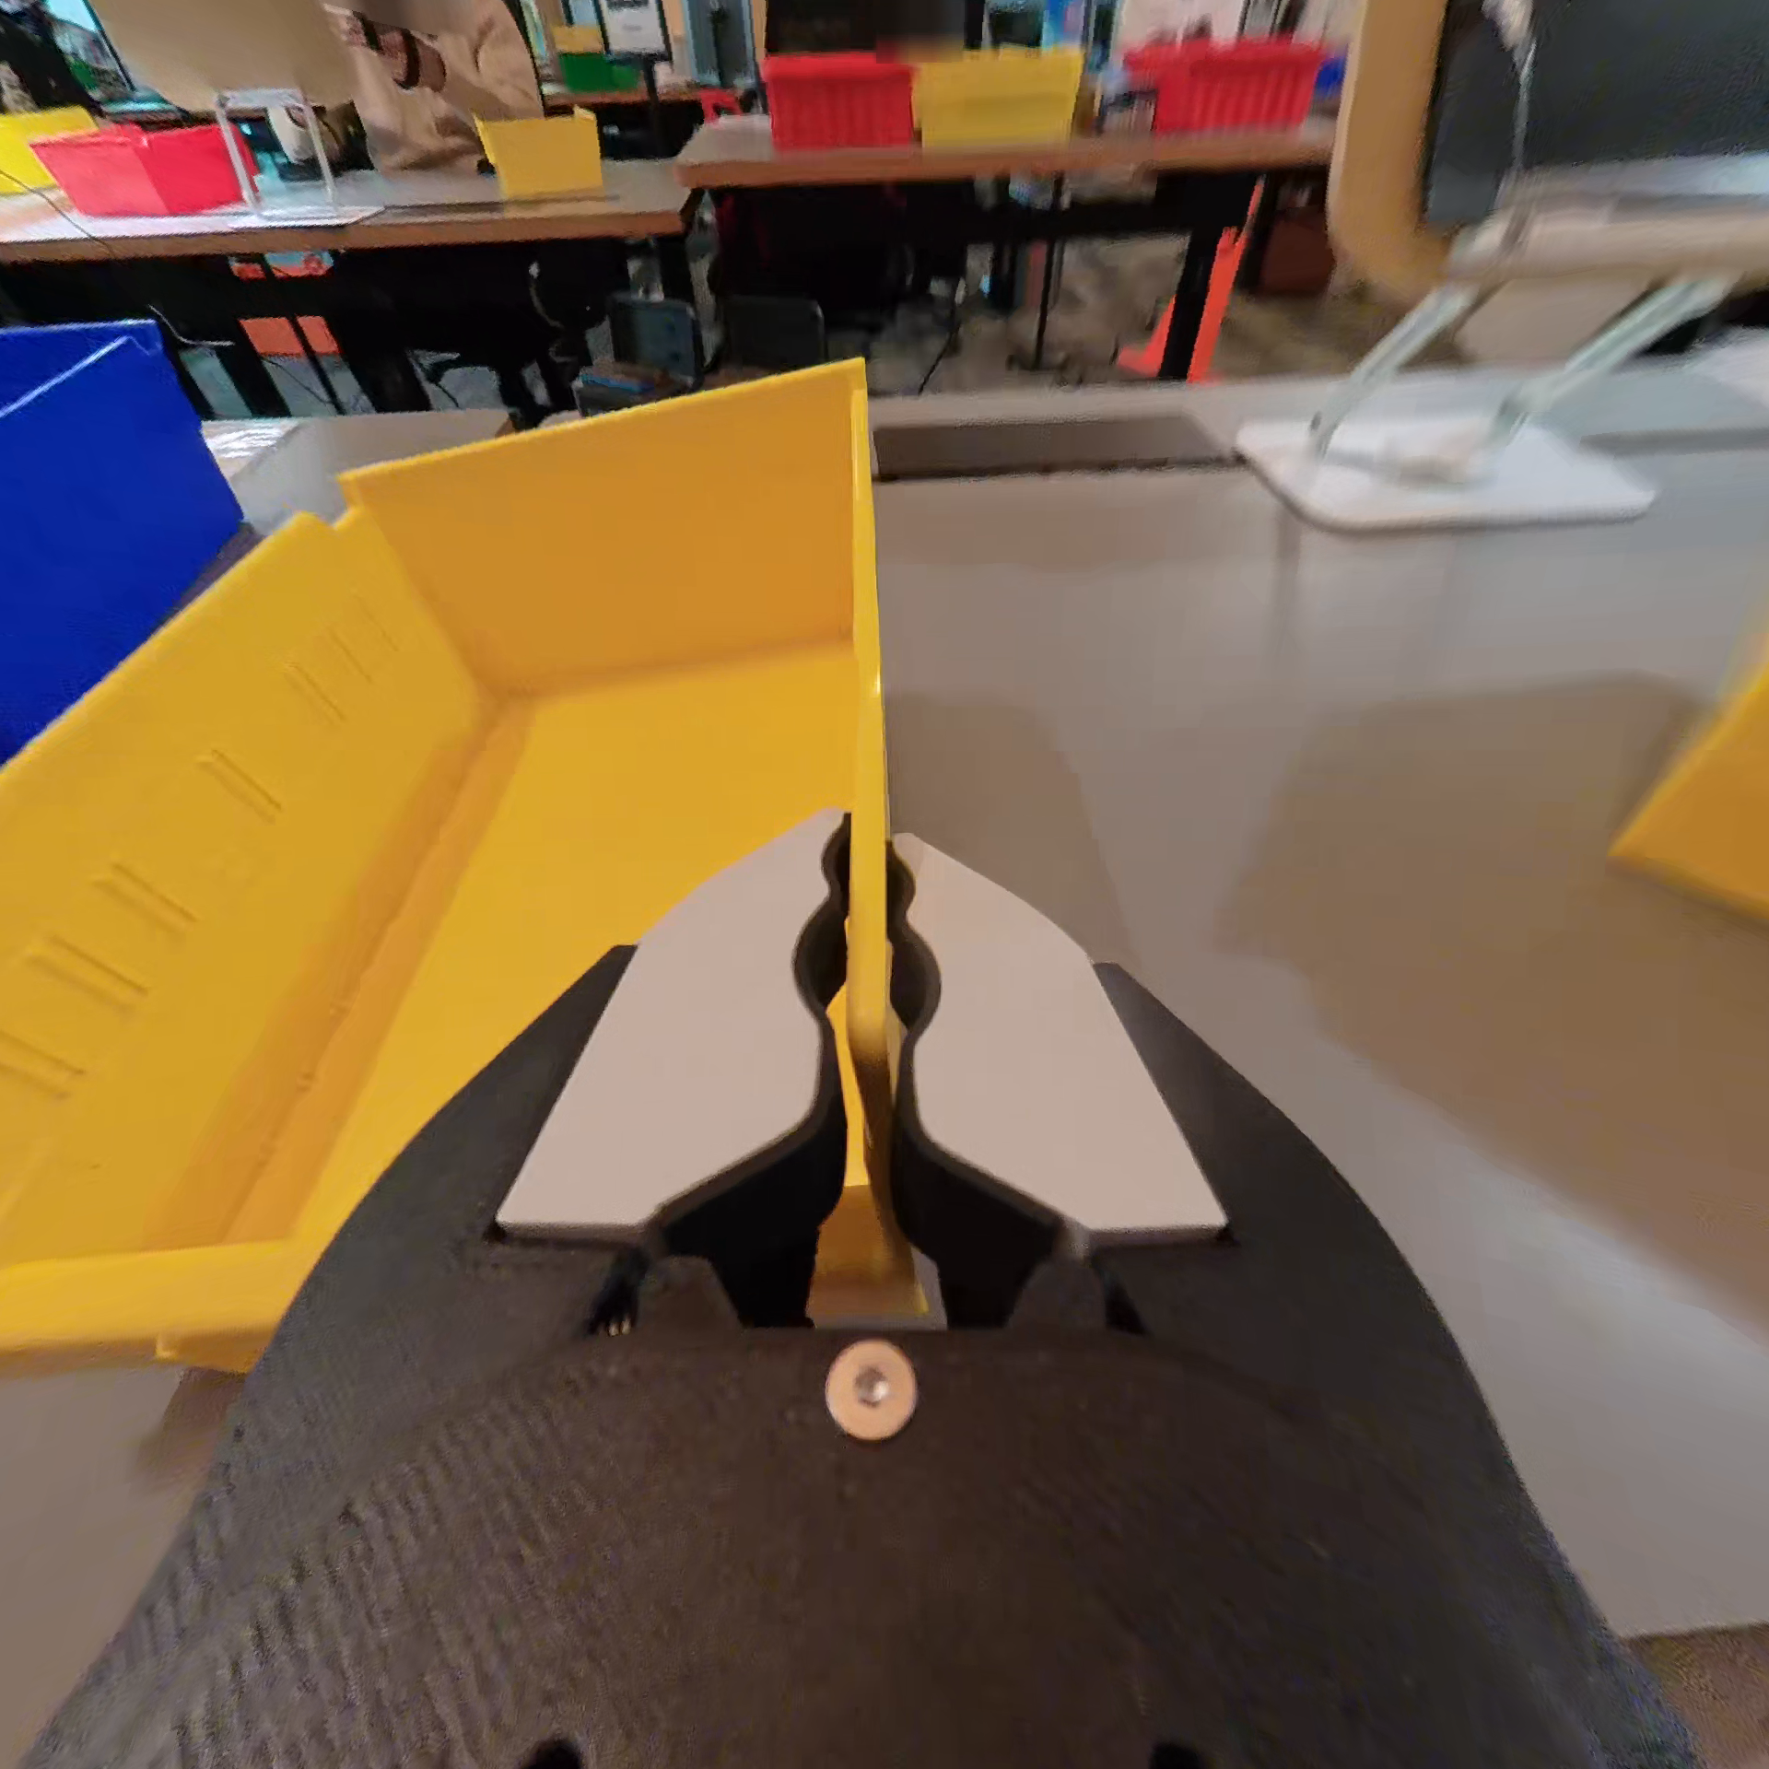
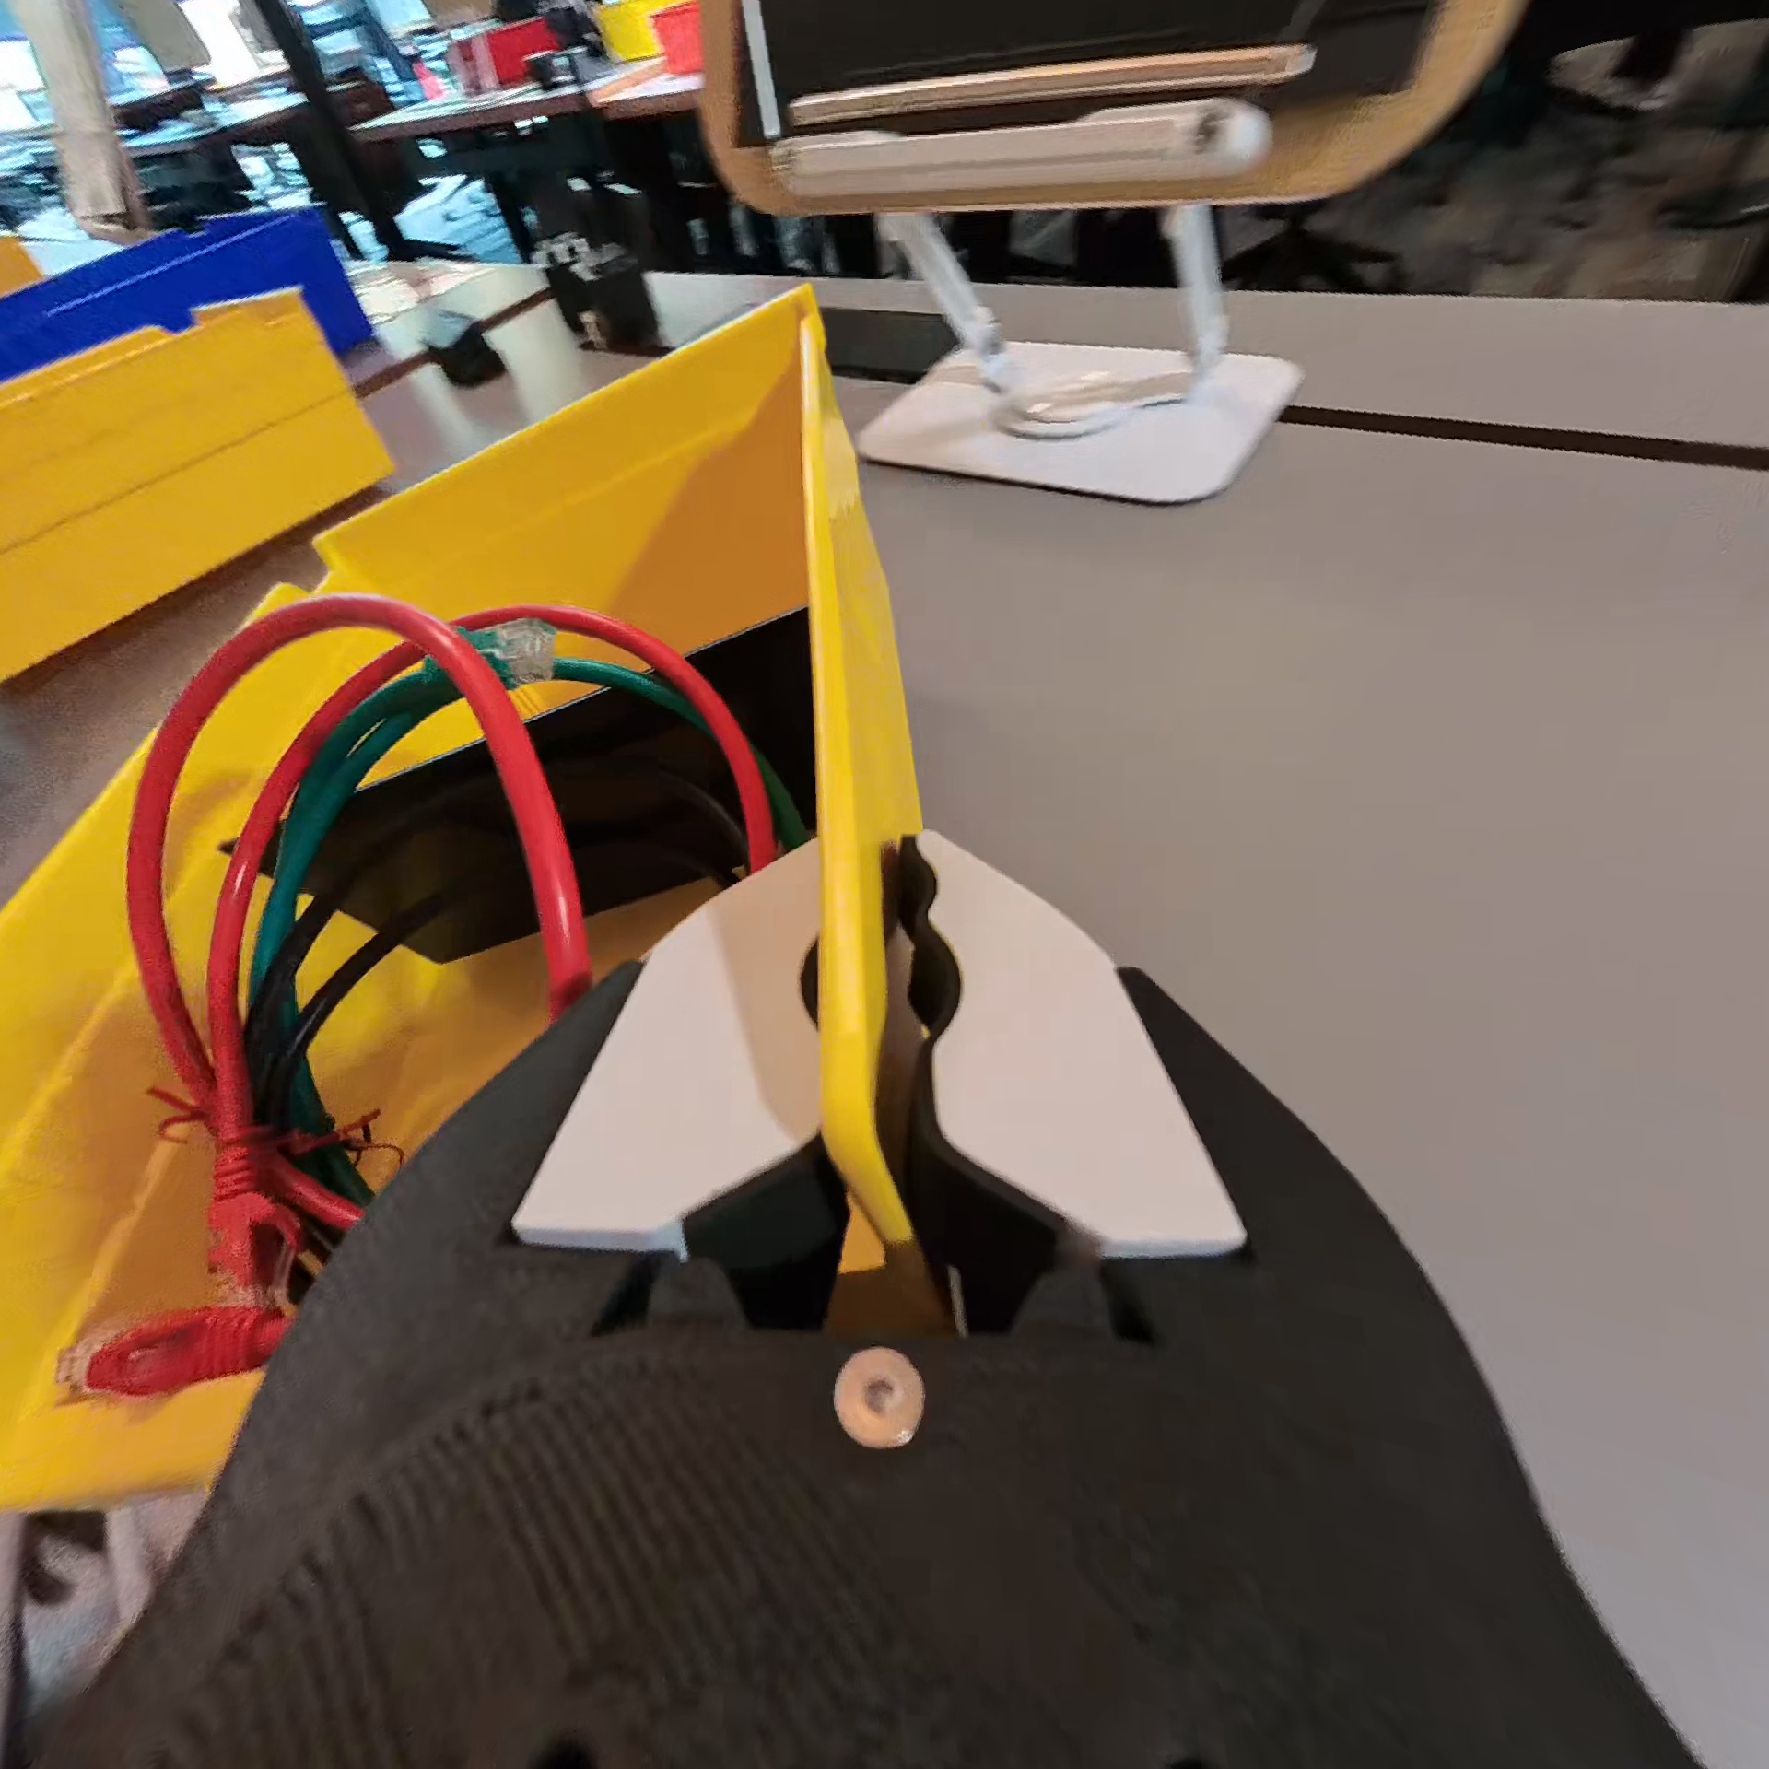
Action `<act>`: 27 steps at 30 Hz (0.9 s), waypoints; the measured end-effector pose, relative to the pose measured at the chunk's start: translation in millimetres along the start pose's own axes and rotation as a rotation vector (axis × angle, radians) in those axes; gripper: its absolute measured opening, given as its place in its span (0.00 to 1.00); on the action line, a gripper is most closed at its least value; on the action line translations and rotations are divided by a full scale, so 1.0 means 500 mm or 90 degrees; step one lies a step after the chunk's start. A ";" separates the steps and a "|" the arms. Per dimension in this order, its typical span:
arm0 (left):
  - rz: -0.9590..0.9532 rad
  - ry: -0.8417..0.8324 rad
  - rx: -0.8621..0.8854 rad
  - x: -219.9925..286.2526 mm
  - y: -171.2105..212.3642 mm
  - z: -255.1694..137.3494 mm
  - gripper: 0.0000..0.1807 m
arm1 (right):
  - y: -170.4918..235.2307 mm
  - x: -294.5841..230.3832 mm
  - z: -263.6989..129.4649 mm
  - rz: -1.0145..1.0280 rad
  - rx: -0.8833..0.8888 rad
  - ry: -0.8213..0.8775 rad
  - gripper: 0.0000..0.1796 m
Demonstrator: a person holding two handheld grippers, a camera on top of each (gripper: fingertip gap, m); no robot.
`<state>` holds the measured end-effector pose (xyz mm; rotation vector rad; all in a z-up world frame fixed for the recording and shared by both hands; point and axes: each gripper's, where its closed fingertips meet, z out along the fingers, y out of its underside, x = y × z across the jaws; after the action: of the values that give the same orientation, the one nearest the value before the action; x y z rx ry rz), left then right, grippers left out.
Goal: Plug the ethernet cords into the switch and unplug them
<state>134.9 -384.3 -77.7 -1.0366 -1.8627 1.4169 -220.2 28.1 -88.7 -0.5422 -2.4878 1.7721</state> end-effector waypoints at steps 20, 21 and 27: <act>0.020 -0.061 0.220 -0.039 -0.278 -0.257 0.04 | -0.029 -0.503 0.537 0.176 0.009 -0.051 0.08; 0.027 -0.064 0.226 -0.036 -0.286 -0.266 0.04 | -0.030 -0.540 0.549 0.182 0.009 -0.066 0.10; 0.050 -0.030 0.240 0.005 -0.309 -0.287 0.04 | -0.066 -0.709 0.490 -0.092 0.044 -0.266 0.38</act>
<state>213.5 -329.4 110.1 -0.8997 -1.5166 1.7659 47.2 -311.1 -83.8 0.0202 -2.6159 2.0784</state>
